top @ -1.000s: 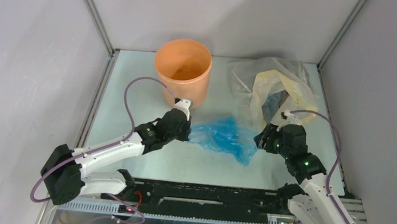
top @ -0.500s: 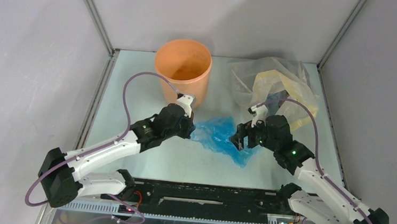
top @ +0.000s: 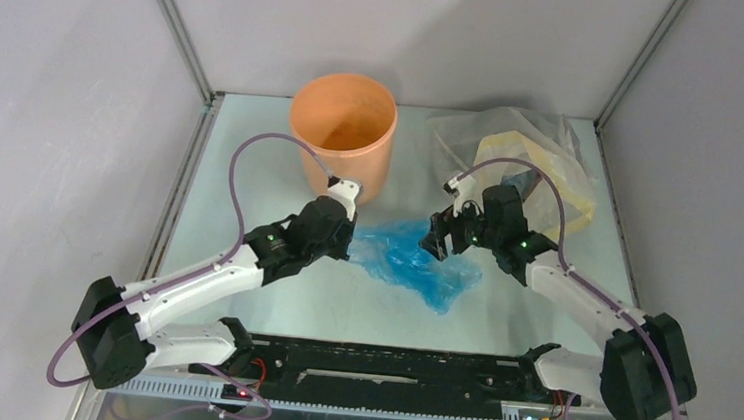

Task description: Put the trash bags into the trash bin

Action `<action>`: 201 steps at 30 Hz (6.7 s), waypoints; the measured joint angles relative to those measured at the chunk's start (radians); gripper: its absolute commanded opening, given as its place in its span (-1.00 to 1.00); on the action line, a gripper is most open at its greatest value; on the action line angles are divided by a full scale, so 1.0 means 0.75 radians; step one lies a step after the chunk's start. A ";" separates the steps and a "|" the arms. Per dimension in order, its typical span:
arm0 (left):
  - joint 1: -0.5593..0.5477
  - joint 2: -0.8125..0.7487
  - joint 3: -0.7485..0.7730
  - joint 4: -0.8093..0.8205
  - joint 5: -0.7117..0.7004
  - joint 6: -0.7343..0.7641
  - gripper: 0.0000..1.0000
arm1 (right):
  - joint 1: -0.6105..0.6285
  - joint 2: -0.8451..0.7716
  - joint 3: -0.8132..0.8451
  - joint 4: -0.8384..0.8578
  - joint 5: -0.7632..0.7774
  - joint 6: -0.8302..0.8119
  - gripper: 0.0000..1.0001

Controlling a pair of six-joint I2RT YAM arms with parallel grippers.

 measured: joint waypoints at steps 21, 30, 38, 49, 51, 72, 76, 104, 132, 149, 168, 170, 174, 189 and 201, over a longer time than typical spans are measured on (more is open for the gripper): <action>0.001 0.010 -0.032 0.053 -0.096 0.058 -1.00 | 0.031 0.434 0.219 0.086 -0.249 -0.285 0.31; 0.001 -0.031 -0.038 0.077 -0.100 0.059 -1.00 | 0.055 0.531 0.269 0.096 -0.252 -0.328 -0.74; 0.001 -0.043 -0.037 0.075 -0.105 0.058 -0.99 | 0.064 0.373 0.269 0.003 -0.263 -0.278 -1.00; -0.001 -0.092 0.076 -0.034 -0.172 0.042 -0.98 | 0.070 -0.051 0.337 -0.134 -0.036 -0.132 -1.00; -0.001 -0.106 0.140 -0.064 -0.187 0.042 -0.96 | 0.086 -0.074 0.400 -0.195 -0.007 -0.118 -1.00; -0.001 -0.202 0.195 -0.138 -0.196 0.068 -0.99 | 0.181 0.020 0.205 -0.101 0.066 -0.128 0.88; -0.001 -0.205 0.152 -0.143 -0.207 0.068 -1.00 | 0.172 0.044 0.132 0.025 -0.008 -0.237 0.84; -0.001 -0.278 0.125 -0.148 -0.230 0.069 -1.00 | 0.119 0.341 0.044 0.388 -0.215 -0.721 -0.18; 0.084 -0.208 0.104 -0.170 -0.236 -0.027 -1.00 | 0.081 0.057 0.313 -0.305 0.214 0.055 -1.00; 0.087 -0.514 0.848 -0.099 0.330 -0.014 -1.00 | 0.221 -0.430 1.212 -0.575 0.274 0.276 -1.00; -0.022 -0.675 -0.282 0.165 0.424 -0.233 0.28 | 0.253 -0.826 0.061 -0.613 0.333 0.514 -1.00; -0.026 -0.728 -0.281 0.219 0.424 -0.222 0.34 | 0.254 -0.820 0.102 -0.597 0.322 0.520 -1.00; -0.032 -0.729 -0.284 0.274 0.425 -0.198 0.44 | 0.254 -0.778 0.160 -0.598 0.311 0.531 -1.00; -0.092 -0.586 -0.455 0.396 0.270 -0.090 1.00 | 0.254 -0.592 0.319 -0.634 0.346 0.532 -1.00; -0.008 -0.262 -0.670 0.800 0.259 -0.154 1.00 | 0.254 -0.591 0.319 -0.643 0.348 0.517 -1.00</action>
